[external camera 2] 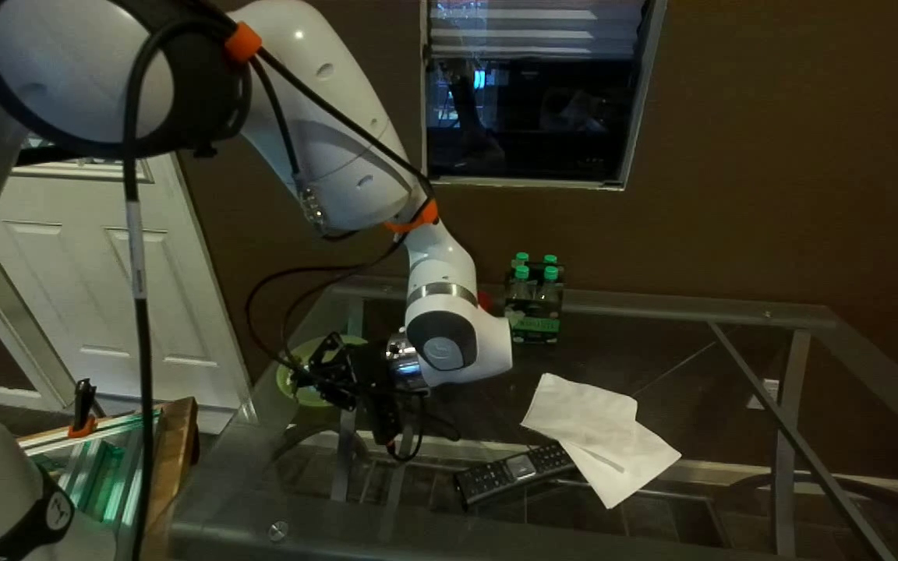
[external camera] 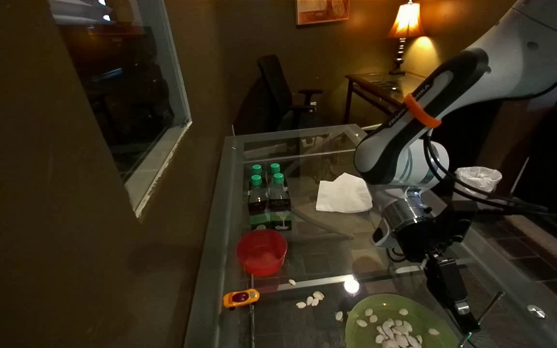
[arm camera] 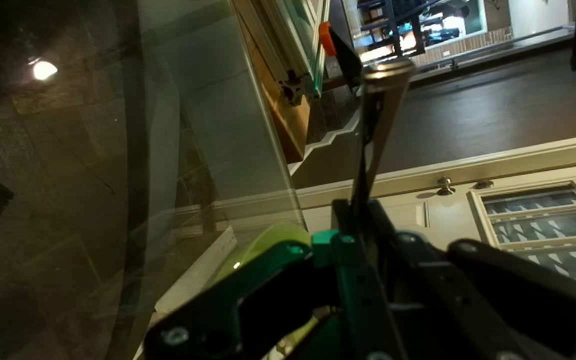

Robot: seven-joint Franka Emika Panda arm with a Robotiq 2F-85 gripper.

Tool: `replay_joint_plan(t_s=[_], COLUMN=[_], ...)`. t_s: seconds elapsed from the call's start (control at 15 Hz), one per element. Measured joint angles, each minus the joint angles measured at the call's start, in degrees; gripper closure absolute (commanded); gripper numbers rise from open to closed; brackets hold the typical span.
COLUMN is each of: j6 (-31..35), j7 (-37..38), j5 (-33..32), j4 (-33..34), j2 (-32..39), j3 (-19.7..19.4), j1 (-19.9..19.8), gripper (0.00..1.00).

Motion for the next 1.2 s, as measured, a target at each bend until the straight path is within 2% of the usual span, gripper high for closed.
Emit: replay_joint_plan(t_s=[0.47, 1.2], j6=[0.0, 0.5], j7=[4.0, 5.3], j5=[0.2, 0.2], j4=[1.0, 2.5], j2=[0.9, 1.8], j3=[0.1, -0.4], j1=[-0.1, -1.0], gripper=[0.98, 0.98])
